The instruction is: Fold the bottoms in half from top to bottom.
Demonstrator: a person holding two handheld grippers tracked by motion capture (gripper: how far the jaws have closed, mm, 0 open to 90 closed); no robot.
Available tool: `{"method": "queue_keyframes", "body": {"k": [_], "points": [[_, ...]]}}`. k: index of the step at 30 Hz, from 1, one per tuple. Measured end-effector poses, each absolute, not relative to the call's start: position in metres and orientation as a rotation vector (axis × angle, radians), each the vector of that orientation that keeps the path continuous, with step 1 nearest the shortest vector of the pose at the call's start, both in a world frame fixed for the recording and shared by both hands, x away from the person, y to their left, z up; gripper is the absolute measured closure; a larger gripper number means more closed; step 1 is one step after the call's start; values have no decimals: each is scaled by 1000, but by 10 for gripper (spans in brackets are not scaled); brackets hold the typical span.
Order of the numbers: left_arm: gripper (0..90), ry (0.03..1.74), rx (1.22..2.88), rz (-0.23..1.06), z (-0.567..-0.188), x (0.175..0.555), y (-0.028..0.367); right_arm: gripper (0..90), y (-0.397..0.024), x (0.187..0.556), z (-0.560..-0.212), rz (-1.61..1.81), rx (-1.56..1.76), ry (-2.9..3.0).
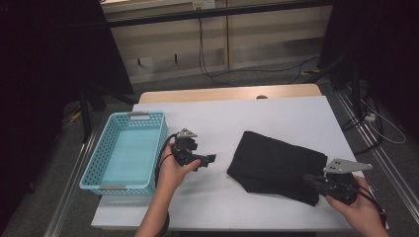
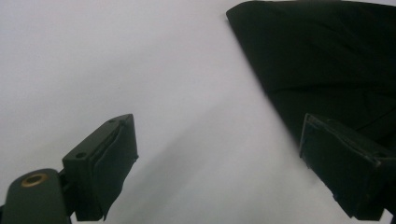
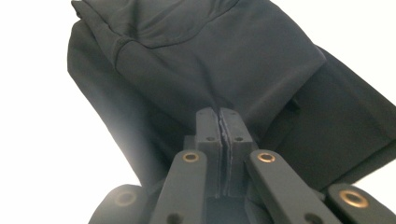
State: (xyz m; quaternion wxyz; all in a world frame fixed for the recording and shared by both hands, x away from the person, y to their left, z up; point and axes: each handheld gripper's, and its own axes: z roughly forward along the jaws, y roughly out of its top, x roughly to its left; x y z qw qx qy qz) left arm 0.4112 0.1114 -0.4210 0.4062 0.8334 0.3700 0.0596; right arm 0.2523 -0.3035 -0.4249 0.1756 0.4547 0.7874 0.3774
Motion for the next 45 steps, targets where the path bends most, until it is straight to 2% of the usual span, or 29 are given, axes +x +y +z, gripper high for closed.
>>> {"method": "queue_keyframes", "body": {"k": [22,23,25,29,37,42,45], "points": [[112,918,2102,140,-419,415,106,875,-318,233,-409,1095,1277,2224],[112,914,2105,139,-419,416,105,836,-318,233,-410,1101,1260,2254],[112,912,2106,133,-419,416,104,664,-317,233,-412,1095,1229,2228],[112,920,2106,149,-421,415,103,529,-314,241,-414,1084,1237,2199],[112,906,2131,128,-424,412,103,479,-312,292,-420,1023,1303,2127],[112,907,2131,129,-423,411,106,482,-308,330,-430,997,1368,2130],[112,918,2116,130,-424,410,107,515,-305,342,-442,920,1401,2169]]}}
